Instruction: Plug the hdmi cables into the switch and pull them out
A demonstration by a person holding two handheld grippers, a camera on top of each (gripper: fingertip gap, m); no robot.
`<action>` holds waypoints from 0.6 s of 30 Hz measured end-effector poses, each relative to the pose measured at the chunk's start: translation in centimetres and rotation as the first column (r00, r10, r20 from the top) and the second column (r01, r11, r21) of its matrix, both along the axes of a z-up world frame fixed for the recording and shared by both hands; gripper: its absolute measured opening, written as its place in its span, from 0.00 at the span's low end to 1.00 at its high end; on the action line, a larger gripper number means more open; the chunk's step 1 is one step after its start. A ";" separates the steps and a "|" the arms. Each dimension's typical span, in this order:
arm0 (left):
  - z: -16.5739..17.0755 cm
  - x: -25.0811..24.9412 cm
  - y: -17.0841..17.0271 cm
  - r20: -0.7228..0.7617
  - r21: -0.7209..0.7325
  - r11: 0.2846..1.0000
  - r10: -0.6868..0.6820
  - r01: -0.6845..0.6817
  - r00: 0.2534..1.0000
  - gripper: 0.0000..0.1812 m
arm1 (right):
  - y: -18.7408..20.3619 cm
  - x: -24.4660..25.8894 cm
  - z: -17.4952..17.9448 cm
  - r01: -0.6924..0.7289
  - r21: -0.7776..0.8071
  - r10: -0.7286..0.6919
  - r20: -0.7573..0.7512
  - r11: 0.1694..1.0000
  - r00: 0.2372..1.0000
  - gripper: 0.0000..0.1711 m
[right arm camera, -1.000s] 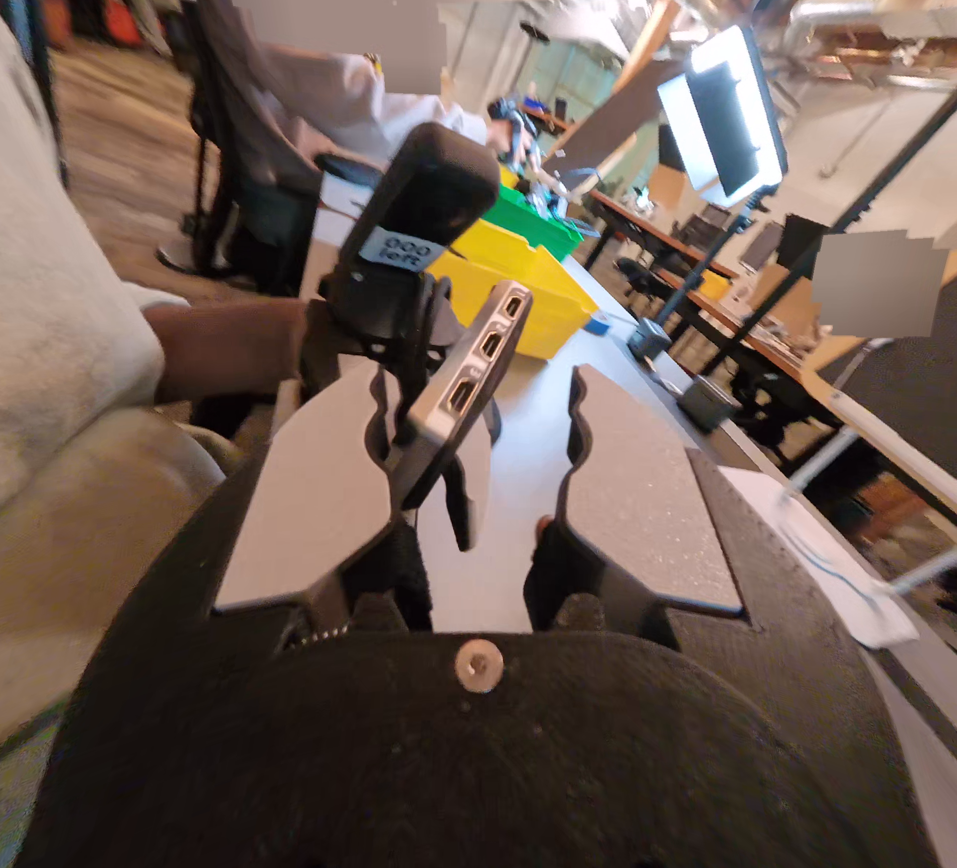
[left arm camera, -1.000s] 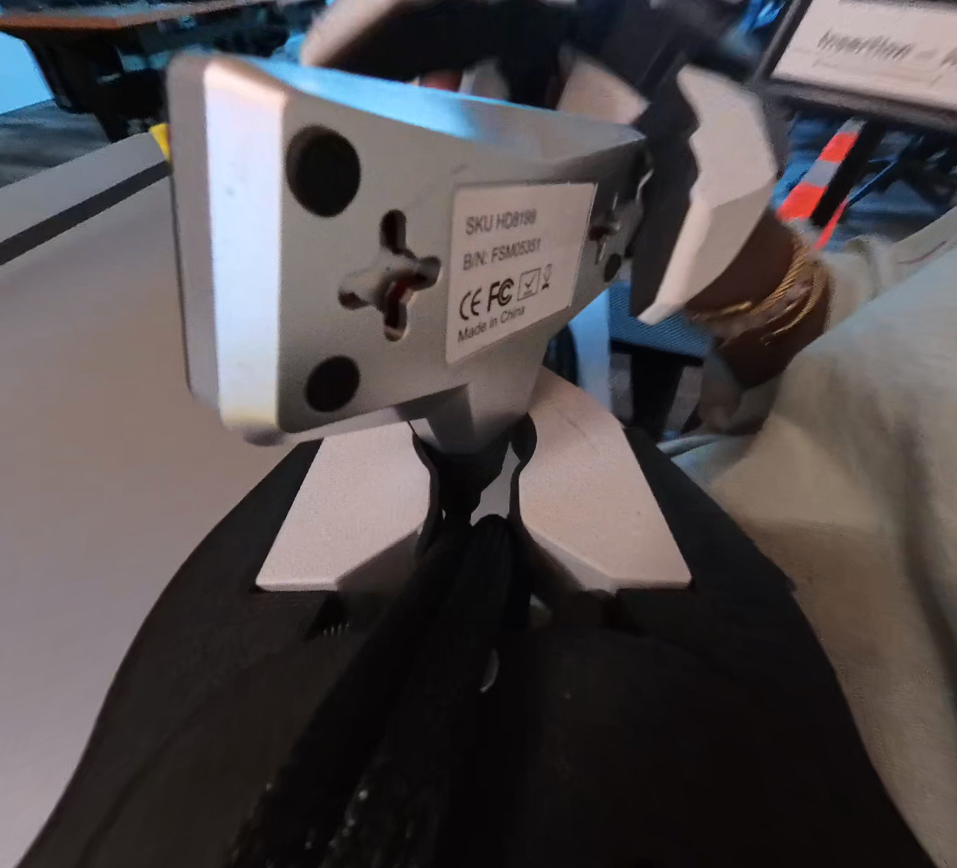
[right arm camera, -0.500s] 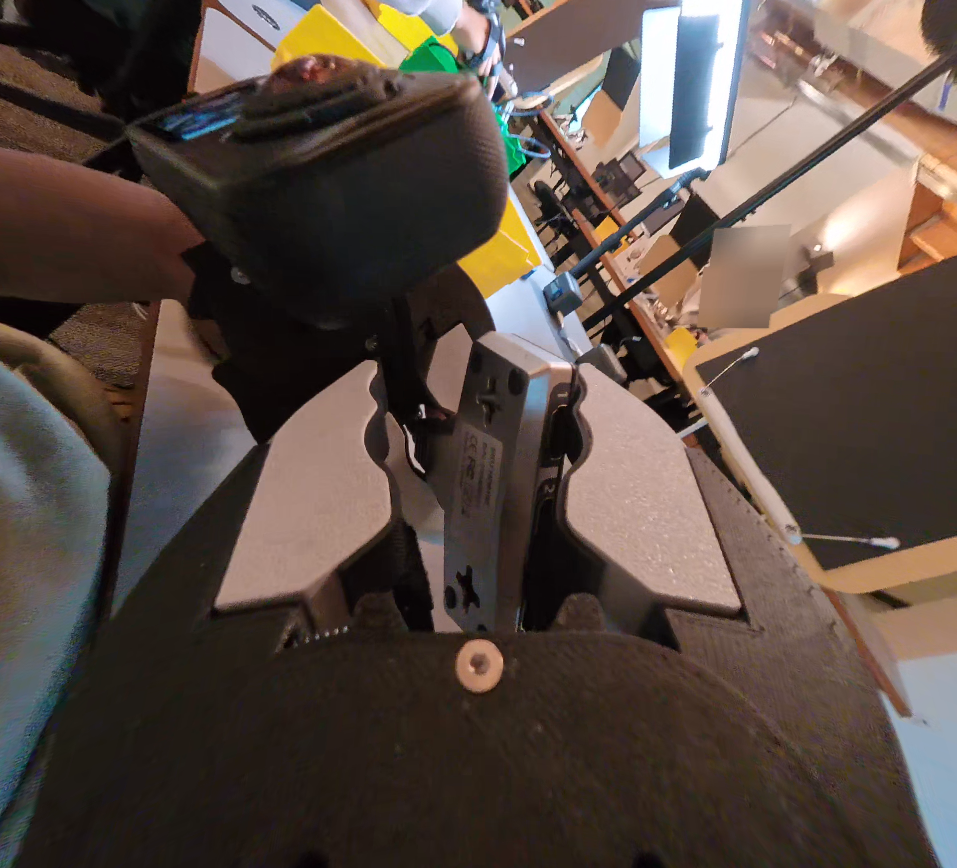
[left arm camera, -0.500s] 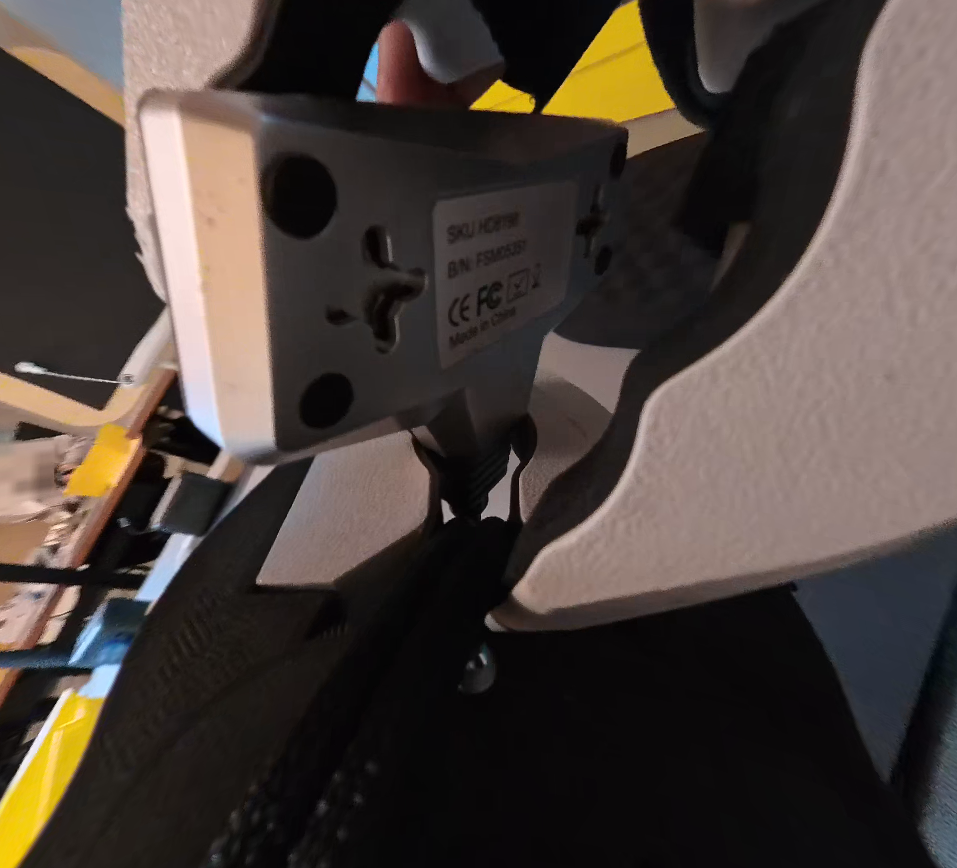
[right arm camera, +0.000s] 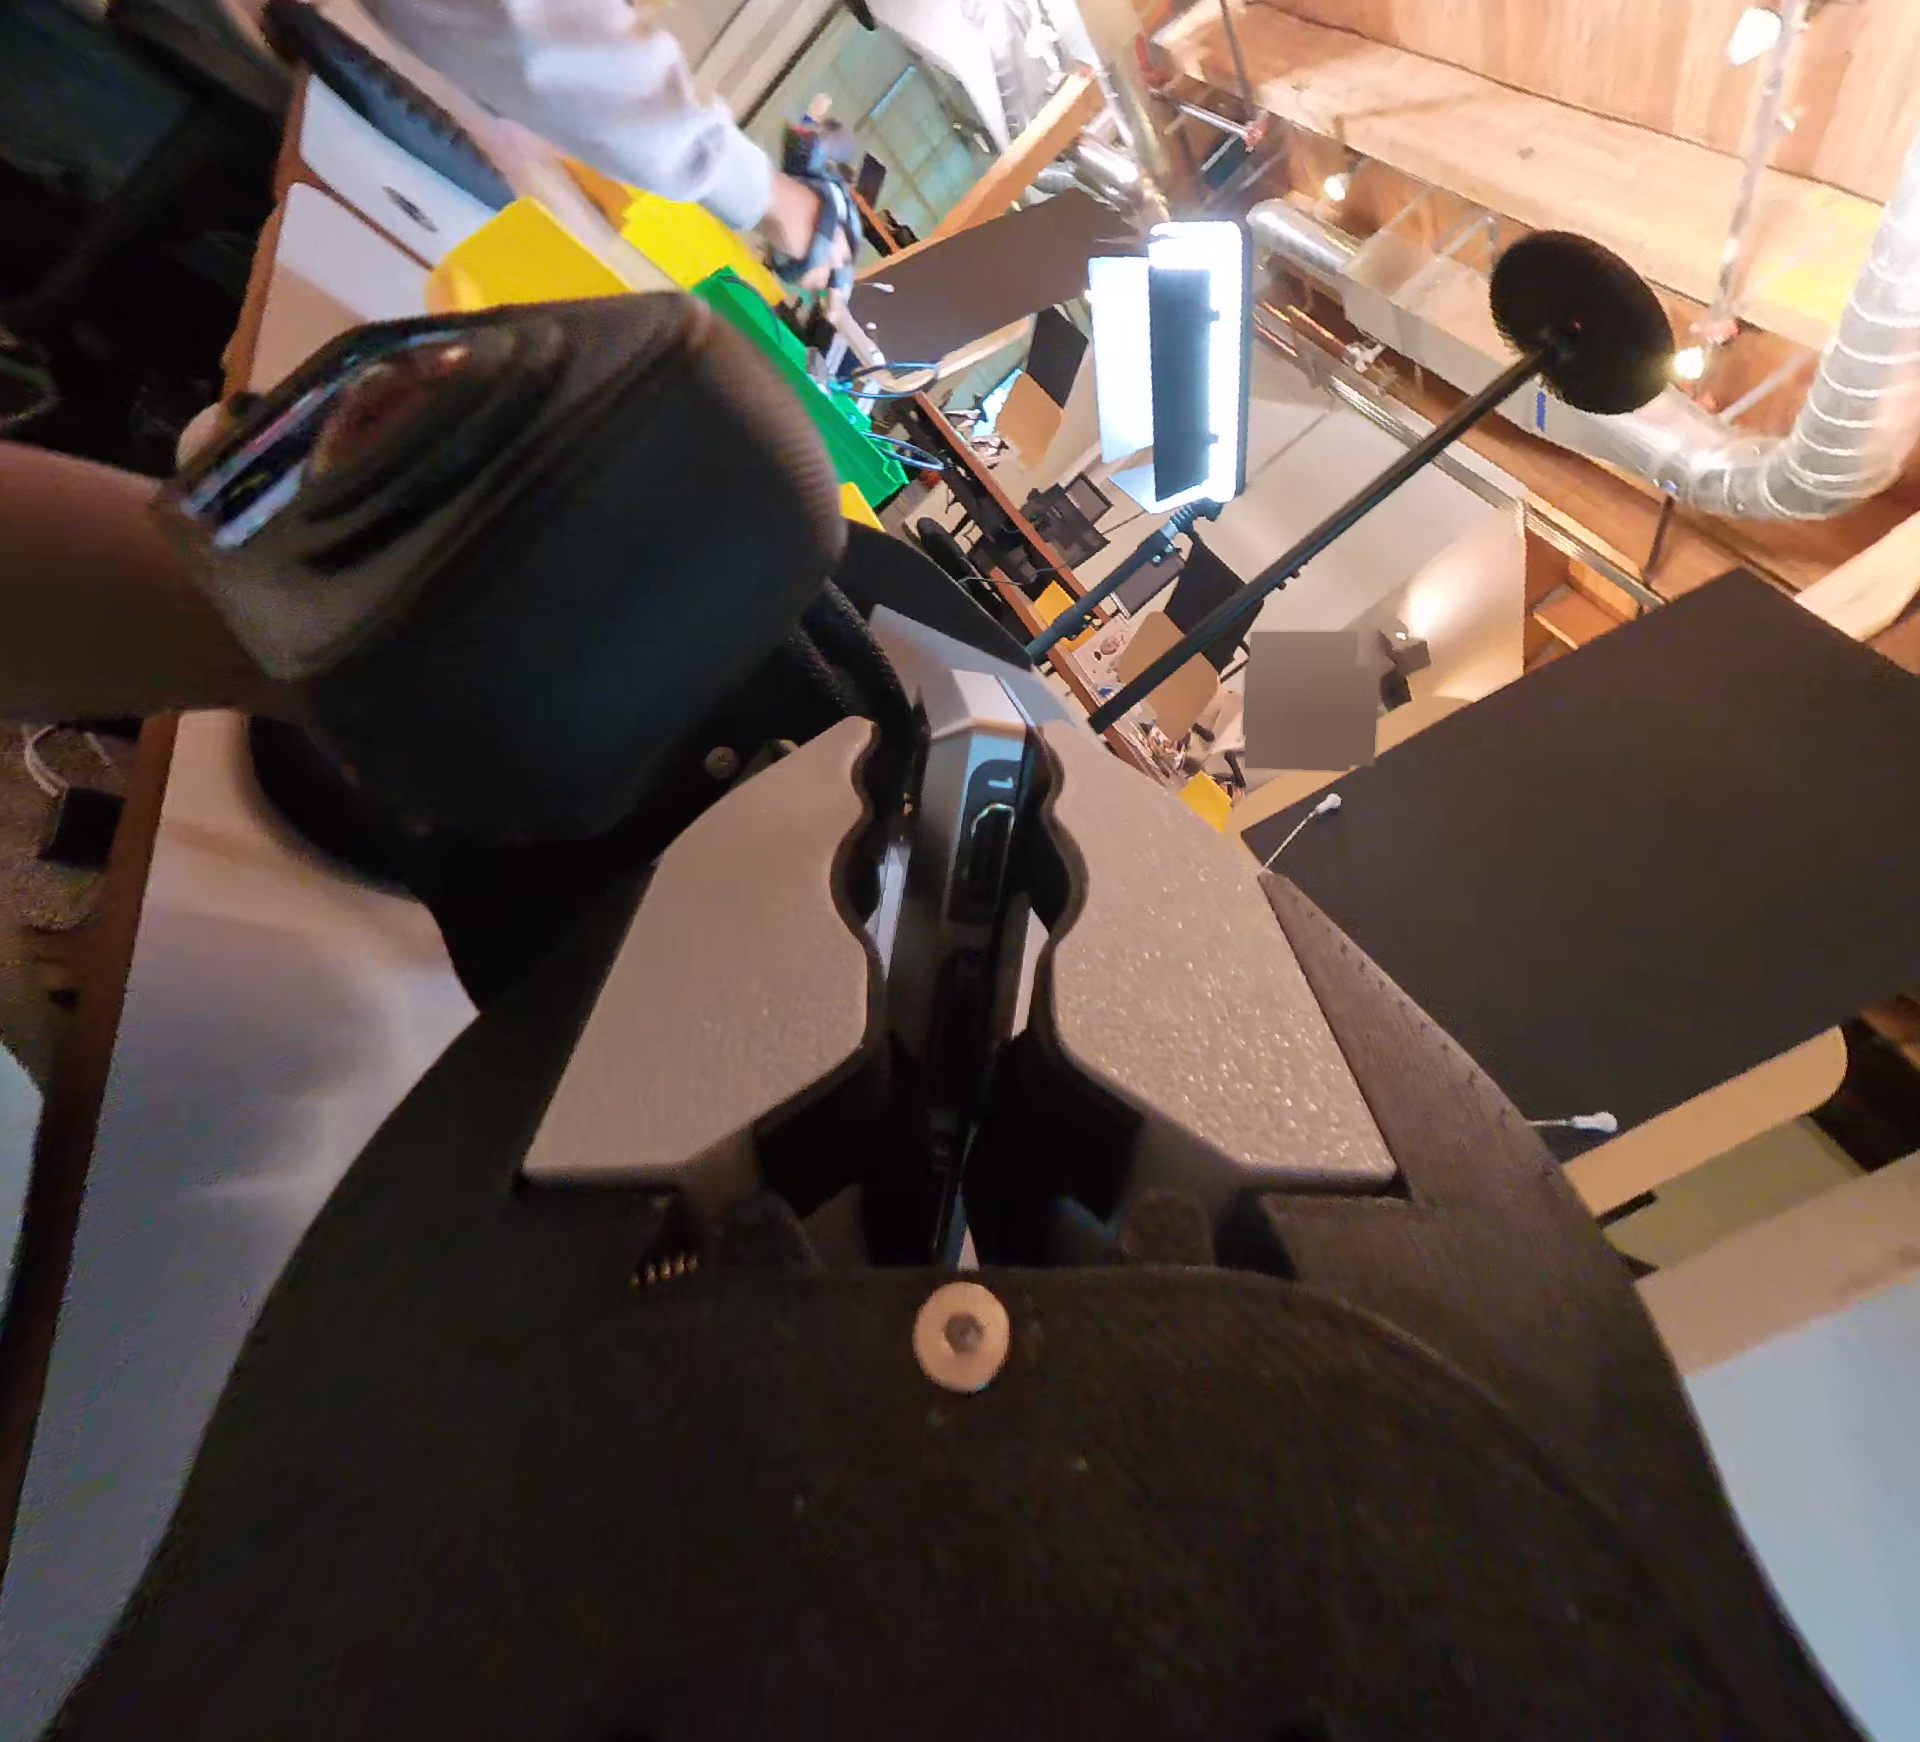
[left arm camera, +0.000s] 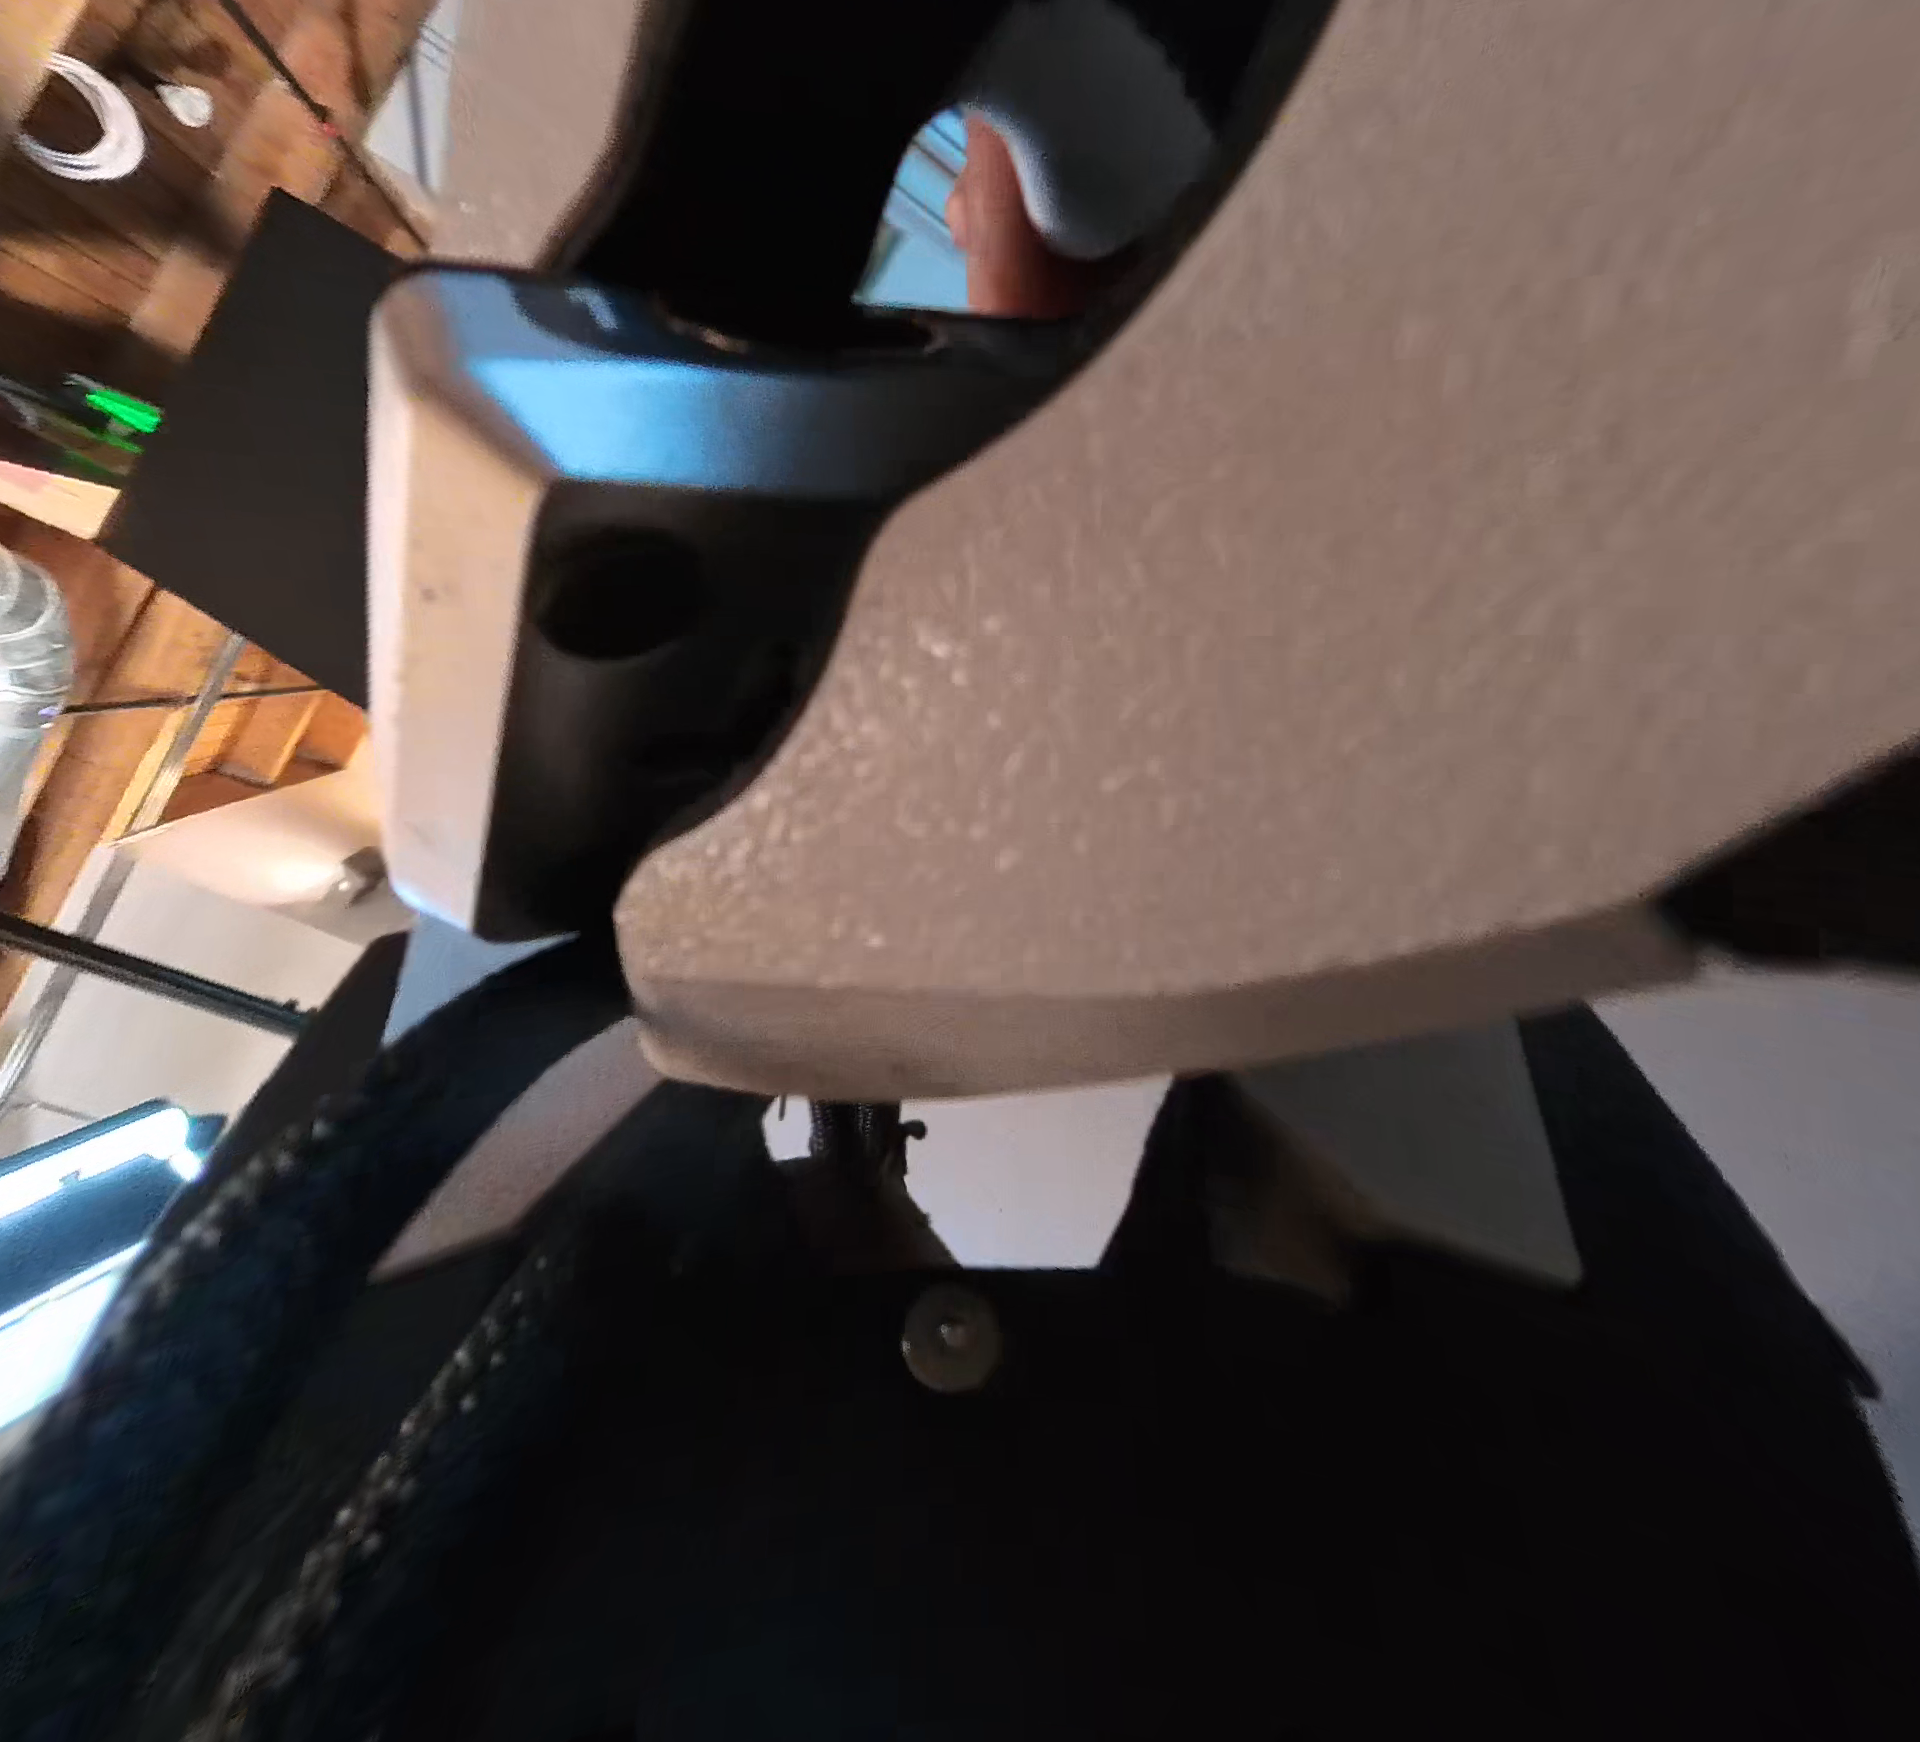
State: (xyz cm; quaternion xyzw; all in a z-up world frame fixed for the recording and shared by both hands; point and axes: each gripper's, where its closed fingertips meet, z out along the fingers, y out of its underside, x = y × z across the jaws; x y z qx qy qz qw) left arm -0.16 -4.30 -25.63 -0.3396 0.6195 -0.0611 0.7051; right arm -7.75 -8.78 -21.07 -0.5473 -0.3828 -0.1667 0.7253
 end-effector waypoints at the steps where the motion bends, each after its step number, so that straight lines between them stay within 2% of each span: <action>1: 0.4 0.0 0.2 0.033 -0.001 1.000 0.015 -0.015 0.999 0.64 | 0.1 0.1 0.1 0.006 0.003 -0.006 -0.020 1.000 1.000 0.15; 2: 0.8 0.1 0.2 0.077 -0.009 1.000 0.021 -0.020 0.997 0.69 | 0.2 0.2 0.2 0.010 0.000 -0.010 -0.048 1.000 0.999 0.14; 5: 1.5 0.0 0.7 0.158 -0.013 0.999 0.045 -0.043 0.986 0.75 | 0.5 0.7 0.3 0.015 -0.023 -0.017 -0.115 1.000 0.993 0.12; 7: 2.9 -0.5 0.0 0.294 0.055 0.998 -0.018 0.001 0.956 0.74 | 0.5 2.3 0.8 0.073 -0.015 -0.074 -0.164 0.997 0.984 0.13; 8: 3.0 -0.4 -0.7 0.311 0.081 0.995 -0.073 0.050 0.947 0.72 | 0.2 2.9 1.3 0.074 -0.003 -0.073 -0.205 0.997 0.976 0.13; 10: 1.8 0.4 -2.9 0.250 0.102 0.978 -0.204 0.184 0.947 0.64 | -0.2 4.0 1.9 0.075 0.012 -0.070 -0.254 0.997 0.965 0.13; 11: 1.7 0.5 -3.5 0.266 0.102 0.973 -0.227 0.207 0.937 0.62 | -0.4 4.3 2.0 0.082 0.019 -0.075 -0.257 0.996 0.963 0.13; 15: 0.8 1.0 -4.4 0.264 0.002 0.954 -0.290 0.300 0.920 0.57 | -0.6 4.7 2.2 0.118 0.040 -0.107 -0.226 0.992 0.968 0.13; 18: 0.9 0.8 -5.6 0.313 -0.124 0.886 -0.393 0.448 0.865 0.58 | -1.3 5.5 3.2 0.152 0.083 -0.127 -0.249 0.985 0.960 0.13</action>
